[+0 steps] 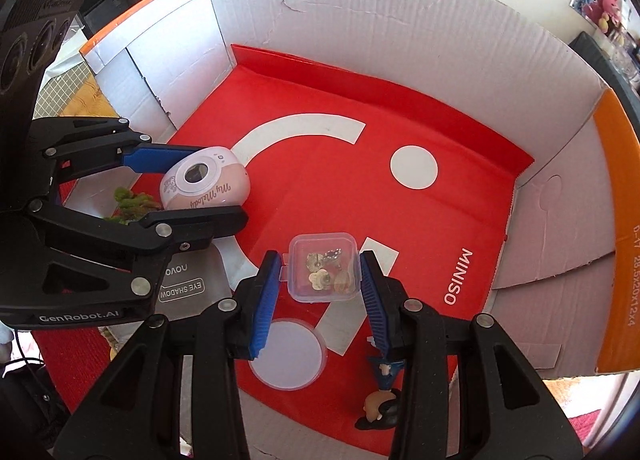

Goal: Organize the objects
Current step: 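Carry the pink compact and clear box up into the orange box, then lower both items onto the box floor and open both tools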

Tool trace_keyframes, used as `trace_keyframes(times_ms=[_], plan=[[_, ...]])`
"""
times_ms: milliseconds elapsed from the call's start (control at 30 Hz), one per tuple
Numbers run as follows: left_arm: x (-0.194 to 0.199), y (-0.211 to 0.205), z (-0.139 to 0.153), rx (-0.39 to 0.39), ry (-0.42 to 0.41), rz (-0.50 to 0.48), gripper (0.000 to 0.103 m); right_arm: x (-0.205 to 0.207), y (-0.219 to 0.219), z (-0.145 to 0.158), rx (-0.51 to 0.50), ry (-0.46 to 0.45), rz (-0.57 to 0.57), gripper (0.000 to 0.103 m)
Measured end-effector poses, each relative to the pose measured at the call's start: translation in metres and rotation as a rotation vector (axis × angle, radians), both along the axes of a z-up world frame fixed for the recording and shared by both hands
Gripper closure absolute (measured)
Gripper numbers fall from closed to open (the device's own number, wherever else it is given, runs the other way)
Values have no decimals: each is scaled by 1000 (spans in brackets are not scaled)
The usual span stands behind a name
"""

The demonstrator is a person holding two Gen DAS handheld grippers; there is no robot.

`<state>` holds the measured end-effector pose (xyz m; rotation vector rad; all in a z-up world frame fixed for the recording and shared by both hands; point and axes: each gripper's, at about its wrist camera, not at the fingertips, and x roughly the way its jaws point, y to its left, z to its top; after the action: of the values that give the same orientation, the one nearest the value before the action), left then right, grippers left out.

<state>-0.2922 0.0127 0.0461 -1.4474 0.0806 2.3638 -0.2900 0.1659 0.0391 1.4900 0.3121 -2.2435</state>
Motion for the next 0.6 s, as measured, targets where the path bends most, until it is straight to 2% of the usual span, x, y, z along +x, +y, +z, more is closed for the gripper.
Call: trace_keyframes(times_ms=[600], plan=[[3,1,-4,-14,16,-13,54,9,9,-3,22,-2,-1,64]])
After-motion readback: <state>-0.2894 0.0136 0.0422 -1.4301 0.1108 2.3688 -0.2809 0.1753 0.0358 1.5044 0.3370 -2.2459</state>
